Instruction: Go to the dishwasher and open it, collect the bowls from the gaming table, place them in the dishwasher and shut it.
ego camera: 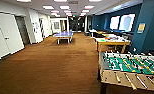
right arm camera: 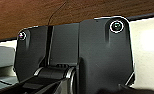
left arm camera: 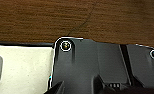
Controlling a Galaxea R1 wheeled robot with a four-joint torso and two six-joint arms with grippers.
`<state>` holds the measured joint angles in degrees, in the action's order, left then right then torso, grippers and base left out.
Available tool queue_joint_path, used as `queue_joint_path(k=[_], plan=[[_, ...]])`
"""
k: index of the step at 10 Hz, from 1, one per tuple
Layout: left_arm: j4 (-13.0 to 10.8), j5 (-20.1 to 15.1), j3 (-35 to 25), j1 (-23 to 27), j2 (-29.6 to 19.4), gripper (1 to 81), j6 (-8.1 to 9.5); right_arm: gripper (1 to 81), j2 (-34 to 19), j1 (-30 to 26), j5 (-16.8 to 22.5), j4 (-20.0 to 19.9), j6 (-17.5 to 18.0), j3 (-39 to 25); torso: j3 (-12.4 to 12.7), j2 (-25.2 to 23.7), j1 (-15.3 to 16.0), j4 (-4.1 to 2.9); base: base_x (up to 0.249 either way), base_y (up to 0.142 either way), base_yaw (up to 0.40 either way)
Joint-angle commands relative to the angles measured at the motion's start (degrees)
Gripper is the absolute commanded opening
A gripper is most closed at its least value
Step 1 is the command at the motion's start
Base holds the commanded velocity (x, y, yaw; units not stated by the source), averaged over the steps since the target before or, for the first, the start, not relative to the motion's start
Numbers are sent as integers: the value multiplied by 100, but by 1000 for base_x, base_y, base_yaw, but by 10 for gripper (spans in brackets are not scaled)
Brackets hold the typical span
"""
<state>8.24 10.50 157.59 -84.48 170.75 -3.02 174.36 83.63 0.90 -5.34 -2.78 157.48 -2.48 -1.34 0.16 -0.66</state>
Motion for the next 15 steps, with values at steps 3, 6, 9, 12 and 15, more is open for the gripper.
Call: queue_joint_path(k=[3,6,9,12,15], plan=[[11,-250,27,278,-50,811,-5,811,13,-307,305,-2,-3,-25,0,0,-5,0,165,74,0],[2,-259,27,278,-41,811,-14,811,13,-298,305,-2,-3,-25,0,2,-2,0,166,67,0],[-7,-259,27,278,-41,811,-14,811,13,-307,305,-2,-3,-25,2,-5,-11,0,169,61,0],[-7,-259,18,278,-32,811,-14,811,13,-298,305,7,-3,-25,0,-2,-6,0,172,20,0],[-7,-259,27,278,-32,811,-14,811,13,-306,305,-2,-3,-25,0,-5,-11,0,180,0,0]])
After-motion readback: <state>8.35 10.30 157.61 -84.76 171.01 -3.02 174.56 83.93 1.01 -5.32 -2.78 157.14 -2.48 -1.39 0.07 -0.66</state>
